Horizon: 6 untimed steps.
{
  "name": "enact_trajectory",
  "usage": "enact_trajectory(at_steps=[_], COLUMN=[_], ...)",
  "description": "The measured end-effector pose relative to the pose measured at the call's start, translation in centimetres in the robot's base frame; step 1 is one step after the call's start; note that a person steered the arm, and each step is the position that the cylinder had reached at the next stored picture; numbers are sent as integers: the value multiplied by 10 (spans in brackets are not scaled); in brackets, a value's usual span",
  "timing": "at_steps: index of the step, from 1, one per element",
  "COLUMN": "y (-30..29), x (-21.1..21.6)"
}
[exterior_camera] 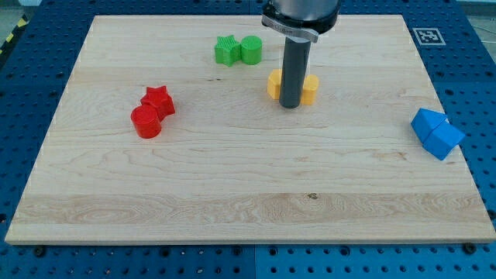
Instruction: Push the yellow heart into the yellow hexagon
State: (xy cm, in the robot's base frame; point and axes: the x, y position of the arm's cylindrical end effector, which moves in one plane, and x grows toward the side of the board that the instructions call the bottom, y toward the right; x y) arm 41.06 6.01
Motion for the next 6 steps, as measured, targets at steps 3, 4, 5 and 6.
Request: enact_trajectory(at_steps=[3, 4, 5, 6], y=[85, 90, 87, 78], x=[45, 37, 13, -7])
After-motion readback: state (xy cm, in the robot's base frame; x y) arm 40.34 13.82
